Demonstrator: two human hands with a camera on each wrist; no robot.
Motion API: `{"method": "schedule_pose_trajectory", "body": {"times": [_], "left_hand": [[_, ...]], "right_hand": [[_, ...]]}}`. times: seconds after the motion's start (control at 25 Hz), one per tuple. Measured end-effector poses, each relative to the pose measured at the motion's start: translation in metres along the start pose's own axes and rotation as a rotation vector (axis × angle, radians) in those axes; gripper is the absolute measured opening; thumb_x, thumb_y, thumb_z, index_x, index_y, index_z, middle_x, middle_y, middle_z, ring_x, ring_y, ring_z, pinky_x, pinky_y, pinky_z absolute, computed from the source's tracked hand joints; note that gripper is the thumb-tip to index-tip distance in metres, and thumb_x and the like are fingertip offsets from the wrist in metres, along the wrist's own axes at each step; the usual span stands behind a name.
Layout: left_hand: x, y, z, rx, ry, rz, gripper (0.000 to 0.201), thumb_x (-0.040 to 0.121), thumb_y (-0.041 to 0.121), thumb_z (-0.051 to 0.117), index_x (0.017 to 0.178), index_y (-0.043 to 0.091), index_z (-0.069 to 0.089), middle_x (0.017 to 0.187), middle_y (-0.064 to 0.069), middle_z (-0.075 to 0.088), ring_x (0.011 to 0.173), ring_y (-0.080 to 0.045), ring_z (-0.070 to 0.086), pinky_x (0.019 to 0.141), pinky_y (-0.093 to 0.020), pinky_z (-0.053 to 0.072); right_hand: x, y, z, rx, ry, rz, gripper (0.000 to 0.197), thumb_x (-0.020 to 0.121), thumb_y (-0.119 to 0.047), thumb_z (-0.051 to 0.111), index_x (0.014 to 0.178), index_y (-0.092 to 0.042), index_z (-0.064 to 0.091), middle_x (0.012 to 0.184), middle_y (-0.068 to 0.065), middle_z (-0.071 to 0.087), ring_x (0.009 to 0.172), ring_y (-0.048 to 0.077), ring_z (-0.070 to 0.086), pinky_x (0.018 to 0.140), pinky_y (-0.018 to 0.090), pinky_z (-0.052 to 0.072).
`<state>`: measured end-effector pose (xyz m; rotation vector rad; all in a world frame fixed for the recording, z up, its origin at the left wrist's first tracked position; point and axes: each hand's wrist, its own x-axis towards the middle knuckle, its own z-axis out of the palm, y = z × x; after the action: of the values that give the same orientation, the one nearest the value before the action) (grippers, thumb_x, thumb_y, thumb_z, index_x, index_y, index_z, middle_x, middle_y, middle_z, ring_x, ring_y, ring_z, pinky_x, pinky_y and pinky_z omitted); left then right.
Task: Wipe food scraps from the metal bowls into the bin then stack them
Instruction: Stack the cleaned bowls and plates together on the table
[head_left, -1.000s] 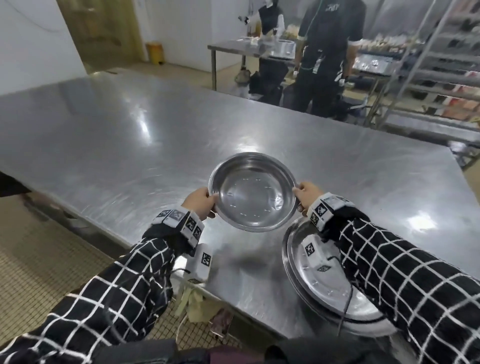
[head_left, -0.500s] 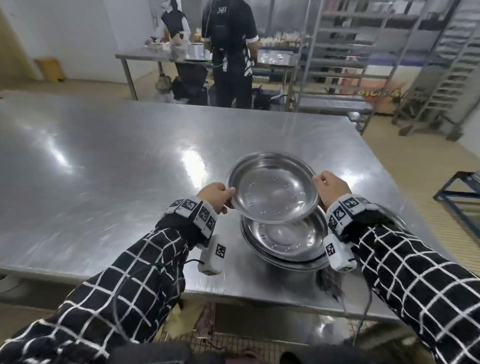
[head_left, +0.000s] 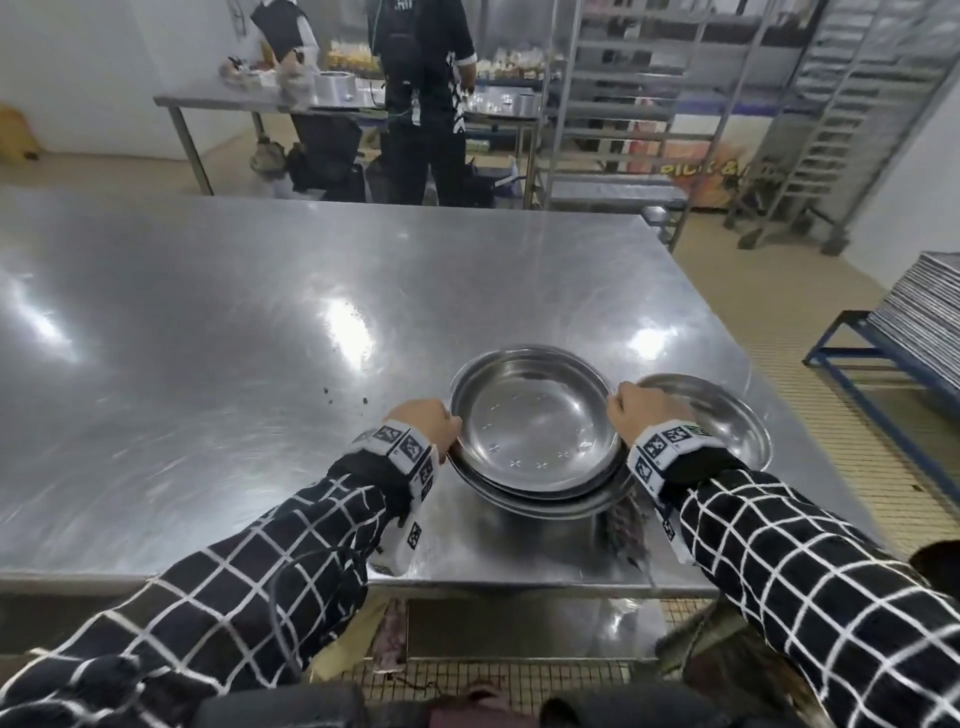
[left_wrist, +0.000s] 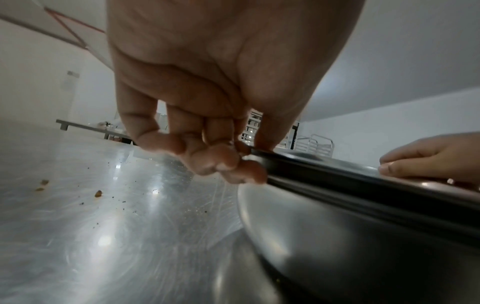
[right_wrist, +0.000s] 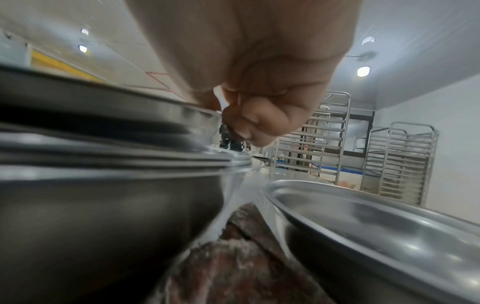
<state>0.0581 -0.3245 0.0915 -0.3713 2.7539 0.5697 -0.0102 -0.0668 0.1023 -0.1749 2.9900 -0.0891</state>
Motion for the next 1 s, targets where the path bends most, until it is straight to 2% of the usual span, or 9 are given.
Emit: {"method": "schedule_pose_trajectory", "body": {"times": [0.12,0.2,0.4,0.52,0.64,0.76,0.84,0.92,1.0], "left_hand": [[0.0,0.001,0.001,0.062,-0.013,0.019,0.036,0.099,0.039,0.037,0.093,0.012,0.061,0.081,-0.002,0.066,0.072,-0.014,0.063,0.057,-0.022,0.038],[-0.002,0.003,0.0,0.086,0.007,0.015,0.037,0.1,0.041,0.036,0.095,0.012,0.059,0.077,0.0,0.059,0.07,-0.013,0.057,0.061,-0.023,0.038],[-0.01,0.031,0.001,0.026,0.074,0.122,0.04,0.1,0.04,0.035,0.103,0.01,0.06,0.093,-0.006,0.065,0.087,-0.021,0.062,0.082,-0.034,0.051],[-0.019,0.078,0.012,-0.054,-0.008,0.235,0.04,0.1,0.038,0.033,0.108,0.011,0.061,0.088,-0.003,0.065,0.08,-0.017,0.06,0.078,-0.032,0.048],[-0.029,0.132,0.029,-0.135,-0.117,0.283,0.037,0.1,0.035,0.035,0.103,0.009,0.061,0.084,-0.002,0.066,0.071,-0.016,0.057,0.078,-0.03,0.047],[-0.028,0.185,0.059,-0.069,-0.162,0.289,0.04,0.1,0.033,0.034,0.107,0.006,0.062,0.102,-0.009,0.068,0.089,-0.024,0.063,0.087,-0.032,0.049],[-0.024,0.214,0.081,-0.054,-0.177,0.248,0.039,0.099,0.034,0.035,0.108,0.009,0.063,0.108,-0.011,0.068,0.098,-0.027,0.064,0.091,-0.037,0.05],[-0.016,0.231,0.101,-0.073,-0.222,0.177,0.039,0.098,0.034,0.034,0.104,0.009,0.065,0.108,-0.012,0.069,0.098,-0.028,0.065,0.091,-0.038,0.051],[-0.008,0.249,0.119,-0.14,-0.261,0.064,0.047,0.099,0.038,0.032,0.109,0.006,0.064,0.107,-0.013,0.069,0.098,-0.029,0.065,0.092,-0.038,0.05]], "right_hand": [[0.001,0.003,0.008,-0.068,-0.017,0.001,0.033,0.1,-0.032,0.03,0.119,-0.014,0.051,0.09,0.005,0.061,0.073,0.021,0.059,0.057,0.028,0.043],[-0.001,0.008,0.014,0.001,-0.024,0.003,0.035,0.099,-0.034,0.03,0.119,-0.017,0.052,0.085,0.005,0.06,0.071,0.021,0.058,0.064,0.031,0.047],[-0.004,0.032,0.028,0.294,0.046,0.166,0.056,0.095,-0.053,0.021,0.098,-0.012,0.059,0.083,0.006,0.06,0.074,0.023,0.059,0.076,0.038,0.049],[-0.011,0.068,0.031,0.464,0.088,0.336,0.043,0.1,-0.035,0.029,0.107,-0.004,0.058,0.085,0.01,0.058,0.079,0.027,0.059,0.075,0.033,0.044],[-0.021,0.113,0.036,0.603,0.184,0.428,0.037,0.099,-0.033,0.036,0.11,-0.006,0.059,0.095,0.022,0.064,0.088,0.035,0.064,0.082,0.039,0.051],[-0.022,0.16,0.038,0.607,0.163,0.455,0.036,0.099,-0.032,0.037,0.109,-0.006,0.06,0.09,0.018,0.063,0.077,0.029,0.061,0.069,0.034,0.051],[-0.016,0.19,0.038,0.57,0.14,0.463,0.034,0.1,-0.032,0.036,0.109,-0.007,0.057,0.083,0.012,0.056,0.065,0.022,0.052,0.056,0.027,0.041],[-0.01,0.209,0.038,0.564,0.111,0.429,0.031,0.1,-0.033,0.035,0.109,-0.01,0.054,0.083,0.009,0.053,0.067,0.021,0.051,0.056,0.027,0.041],[0.004,0.227,0.041,0.593,0.064,0.393,0.033,0.099,-0.036,0.035,0.108,-0.009,0.053,0.089,0.012,0.058,0.075,0.027,0.057,0.066,0.036,0.05]]}}
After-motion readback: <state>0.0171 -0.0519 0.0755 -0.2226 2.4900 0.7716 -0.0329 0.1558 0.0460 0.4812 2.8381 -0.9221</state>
